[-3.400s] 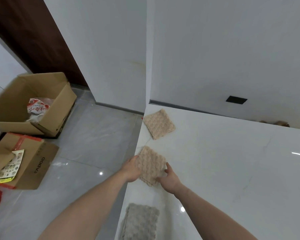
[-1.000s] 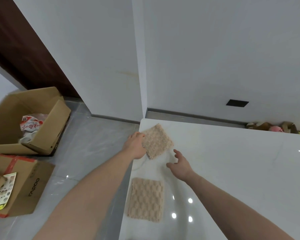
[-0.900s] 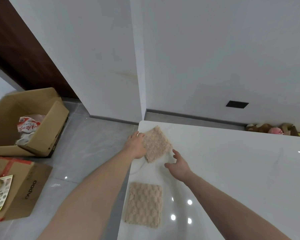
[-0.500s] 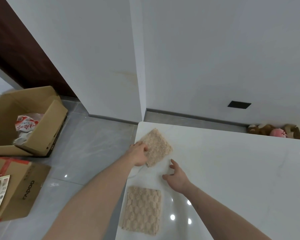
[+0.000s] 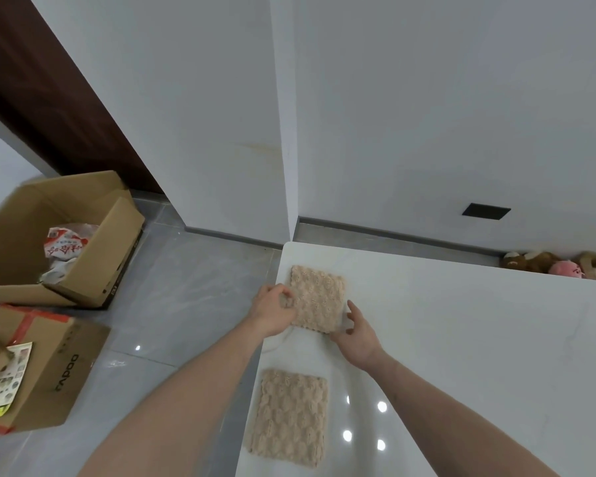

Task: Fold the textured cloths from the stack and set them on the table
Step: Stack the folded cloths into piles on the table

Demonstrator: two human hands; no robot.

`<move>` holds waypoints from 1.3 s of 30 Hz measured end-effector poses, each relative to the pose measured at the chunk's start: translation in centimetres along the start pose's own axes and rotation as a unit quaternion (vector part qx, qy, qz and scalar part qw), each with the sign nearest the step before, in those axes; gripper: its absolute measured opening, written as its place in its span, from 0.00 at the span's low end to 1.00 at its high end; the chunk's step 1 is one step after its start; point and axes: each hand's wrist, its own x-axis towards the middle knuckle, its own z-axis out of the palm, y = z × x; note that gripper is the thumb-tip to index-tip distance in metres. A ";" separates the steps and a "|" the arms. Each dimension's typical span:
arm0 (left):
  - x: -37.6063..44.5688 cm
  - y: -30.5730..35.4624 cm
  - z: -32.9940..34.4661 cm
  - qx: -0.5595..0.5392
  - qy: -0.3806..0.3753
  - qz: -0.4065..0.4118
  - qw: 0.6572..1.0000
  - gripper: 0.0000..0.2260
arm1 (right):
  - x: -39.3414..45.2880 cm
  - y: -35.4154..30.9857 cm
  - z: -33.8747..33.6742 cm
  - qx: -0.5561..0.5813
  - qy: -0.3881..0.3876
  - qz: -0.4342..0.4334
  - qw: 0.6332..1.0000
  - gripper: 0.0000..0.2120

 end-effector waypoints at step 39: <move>-9.7 -1.9 4.0 0.131 0.029 0.154 0.979 0.31 | -7.1 4.7 2.4 -0.189 -0.016 -0.101 0.977 0.38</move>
